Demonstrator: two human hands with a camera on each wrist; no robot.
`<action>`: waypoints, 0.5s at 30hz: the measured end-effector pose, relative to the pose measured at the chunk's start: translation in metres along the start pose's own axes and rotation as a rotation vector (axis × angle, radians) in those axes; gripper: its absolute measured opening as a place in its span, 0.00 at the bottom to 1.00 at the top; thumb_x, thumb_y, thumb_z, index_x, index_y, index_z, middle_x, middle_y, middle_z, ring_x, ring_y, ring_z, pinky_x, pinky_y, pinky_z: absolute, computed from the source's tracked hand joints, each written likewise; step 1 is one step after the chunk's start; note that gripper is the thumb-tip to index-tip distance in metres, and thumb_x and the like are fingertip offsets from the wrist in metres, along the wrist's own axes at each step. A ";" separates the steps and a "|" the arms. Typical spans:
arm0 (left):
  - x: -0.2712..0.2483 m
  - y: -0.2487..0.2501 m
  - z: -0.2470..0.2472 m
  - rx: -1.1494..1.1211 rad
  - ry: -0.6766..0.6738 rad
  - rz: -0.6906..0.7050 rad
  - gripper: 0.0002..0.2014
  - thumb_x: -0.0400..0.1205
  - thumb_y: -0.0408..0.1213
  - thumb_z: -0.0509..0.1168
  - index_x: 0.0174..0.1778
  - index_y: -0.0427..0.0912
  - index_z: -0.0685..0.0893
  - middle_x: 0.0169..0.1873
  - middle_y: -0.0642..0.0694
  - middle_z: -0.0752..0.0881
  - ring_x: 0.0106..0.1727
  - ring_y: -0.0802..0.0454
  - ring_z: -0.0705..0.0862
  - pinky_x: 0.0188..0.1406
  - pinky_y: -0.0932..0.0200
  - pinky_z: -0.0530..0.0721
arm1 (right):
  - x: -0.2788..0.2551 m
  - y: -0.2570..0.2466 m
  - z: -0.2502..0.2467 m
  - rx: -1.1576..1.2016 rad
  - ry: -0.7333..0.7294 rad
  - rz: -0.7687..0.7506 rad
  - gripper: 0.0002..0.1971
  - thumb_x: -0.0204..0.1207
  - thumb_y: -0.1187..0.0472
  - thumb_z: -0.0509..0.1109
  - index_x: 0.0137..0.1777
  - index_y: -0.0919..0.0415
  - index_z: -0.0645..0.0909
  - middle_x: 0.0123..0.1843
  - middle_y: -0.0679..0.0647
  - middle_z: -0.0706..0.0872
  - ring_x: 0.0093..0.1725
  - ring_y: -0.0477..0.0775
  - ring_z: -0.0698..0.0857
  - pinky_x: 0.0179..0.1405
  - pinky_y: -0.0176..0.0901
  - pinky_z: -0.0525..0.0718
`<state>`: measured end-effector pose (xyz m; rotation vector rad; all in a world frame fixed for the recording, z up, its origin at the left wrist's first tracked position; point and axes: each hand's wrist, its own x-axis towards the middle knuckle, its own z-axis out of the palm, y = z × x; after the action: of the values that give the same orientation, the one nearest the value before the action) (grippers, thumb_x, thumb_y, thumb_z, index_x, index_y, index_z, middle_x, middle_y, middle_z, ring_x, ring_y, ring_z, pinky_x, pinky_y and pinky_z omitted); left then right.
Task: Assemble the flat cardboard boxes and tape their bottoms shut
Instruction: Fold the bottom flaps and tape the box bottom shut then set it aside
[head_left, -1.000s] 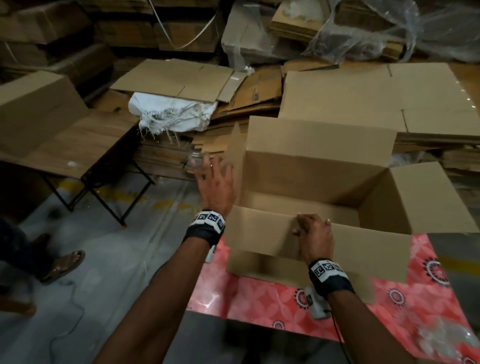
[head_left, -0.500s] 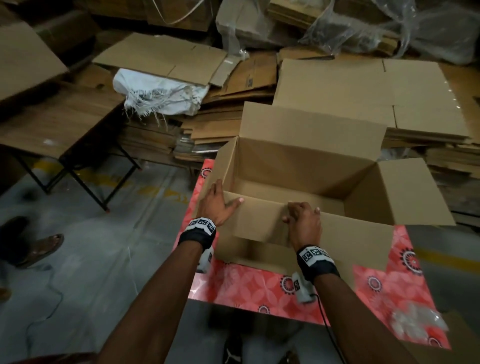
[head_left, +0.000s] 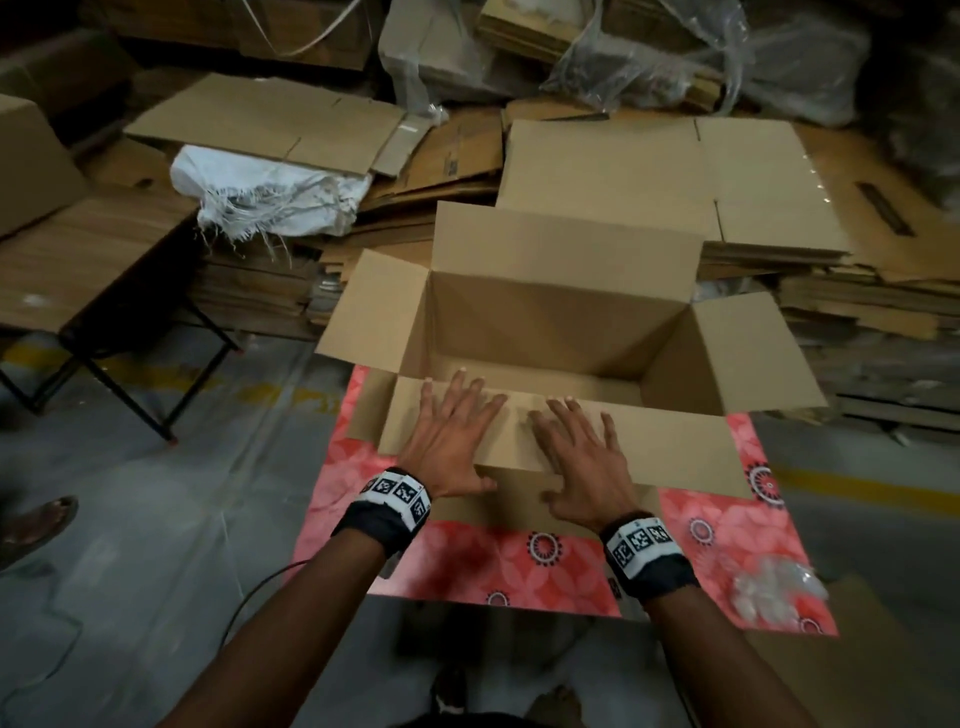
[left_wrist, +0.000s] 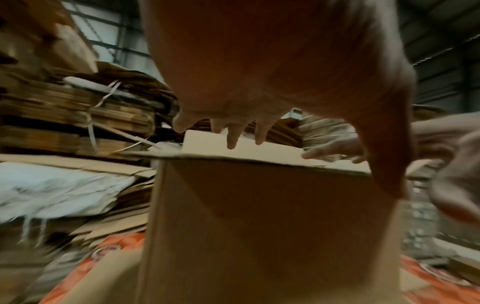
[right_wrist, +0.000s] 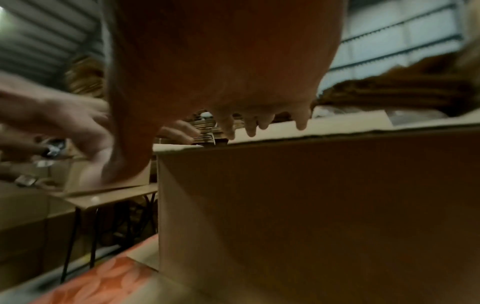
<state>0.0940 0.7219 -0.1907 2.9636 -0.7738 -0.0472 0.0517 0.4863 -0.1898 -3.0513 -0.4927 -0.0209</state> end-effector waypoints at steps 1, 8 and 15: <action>0.002 0.004 -0.004 0.000 0.080 0.008 0.60 0.66 0.62 0.75 0.90 0.51 0.52 0.90 0.38 0.49 0.90 0.38 0.38 0.83 0.22 0.42 | -0.002 0.004 -0.003 0.007 0.135 0.011 0.54 0.60 0.49 0.82 0.87 0.49 0.61 0.88 0.54 0.66 0.90 0.58 0.57 0.85 0.73 0.55; 0.028 0.011 -0.036 -0.091 0.731 -0.376 0.49 0.71 0.54 0.73 0.88 0.42 0.64 0.85 0.31 0.63 0.88 0.26 0.51 0.84 0.22 0.46 | 0.020 0.029 -0.042 0.143 0.777 0.473 0.40 0.74 0.45 0.75 0.85 0.57 0.69 0.81 0.61 0.73 0.87 0.62 0.63 0.88 0.63 0.49; 0.037 0.016 0.001 -0.593 0.816 -0.836 0.71 0.64 0.70 0.80 0.89 0.31 0.49 0.85 0.24 0.53 0.87 0.27 0.52 0.84 0.29 0.59 | 0.017 0.063 0.001 0.596 0.800 1.026 0.71 0.57 0.39 0.89 0.90 0.62 0.48 0.87 0.68 0.55 0.84 0.71 0.63 0.81 0.71 0.65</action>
<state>0.1186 0.6897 -0.1909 2.1876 0.4955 0.6862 0.0878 0.4316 -0.1937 -2.0989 0.9096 -0.8074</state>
